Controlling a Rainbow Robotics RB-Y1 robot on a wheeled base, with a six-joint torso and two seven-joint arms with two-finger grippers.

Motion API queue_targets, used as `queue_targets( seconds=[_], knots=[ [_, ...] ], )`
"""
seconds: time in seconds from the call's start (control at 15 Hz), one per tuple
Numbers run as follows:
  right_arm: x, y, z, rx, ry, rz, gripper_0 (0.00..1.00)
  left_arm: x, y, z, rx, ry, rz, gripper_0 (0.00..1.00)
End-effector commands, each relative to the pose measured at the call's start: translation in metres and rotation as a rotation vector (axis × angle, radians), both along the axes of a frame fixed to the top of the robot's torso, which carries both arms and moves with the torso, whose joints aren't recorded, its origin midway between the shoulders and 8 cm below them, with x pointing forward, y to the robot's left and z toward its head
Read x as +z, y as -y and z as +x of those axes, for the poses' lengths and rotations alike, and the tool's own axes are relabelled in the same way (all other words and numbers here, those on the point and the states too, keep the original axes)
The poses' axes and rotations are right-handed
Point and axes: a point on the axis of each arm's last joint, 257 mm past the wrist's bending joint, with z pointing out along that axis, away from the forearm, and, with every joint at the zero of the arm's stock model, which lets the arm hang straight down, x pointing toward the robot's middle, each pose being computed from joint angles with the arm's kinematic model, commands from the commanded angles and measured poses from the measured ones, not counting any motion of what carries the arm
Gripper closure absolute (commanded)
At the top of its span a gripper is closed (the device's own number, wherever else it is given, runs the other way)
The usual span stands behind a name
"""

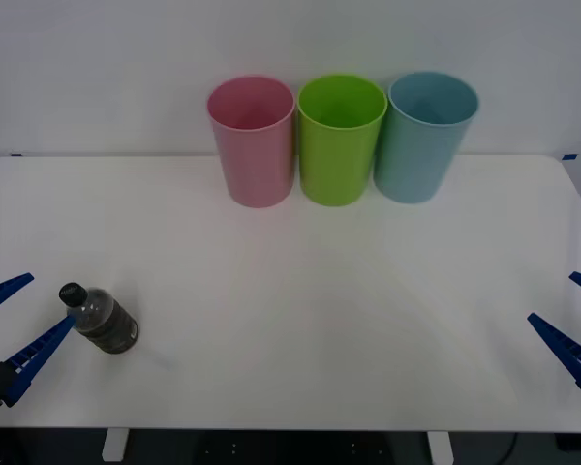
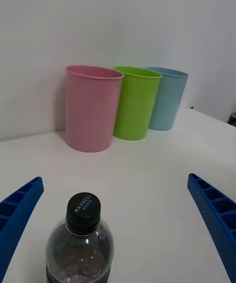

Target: Grasp the object on the table and drop it into the matching bin: aluminum can to the light blue bin, PET bottle to the pink bin.

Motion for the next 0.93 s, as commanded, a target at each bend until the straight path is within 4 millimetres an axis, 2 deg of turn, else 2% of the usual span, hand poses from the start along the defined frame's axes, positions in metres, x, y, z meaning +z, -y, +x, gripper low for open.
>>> queue_targets(
  seconds=[0.07, 0.2, 0.33, 0.53, 0.93],
  knots=[
    [0.000, 0.000, 0.000, 0.000, 0.000, 0.000, 0.00, 0.000, 0.000, 0.000, 0.000, 0.000, 0.000, 0.00],
    [0.000, 0.000, 0.000, 0.000, 0.000, 0.000, 0.00, 0.007, 0.007, 0.001, -0.002, 0.021, -0.062, 0.00],
    [0.000, 0.000, 0.000, 0.000, 0.000, 0.000, 0.00, 0.006, 0.006, 0.000, -0.007, 0.014, -0.054, 0.00],
    [0.000, 0.000, 0.000, 0.000, 0.000, 0.000, 0.00, 0.005, -0.004, -0.003, 0.012, 0.004, -0.041, 0.00],
    [0.000, 0.000, 0.000, 0.000, 0.000, 0.000, 0.00, -0.014, -0.028, -0.012, 0.093, -0.048, -0.005, 0.00]
  ],
)
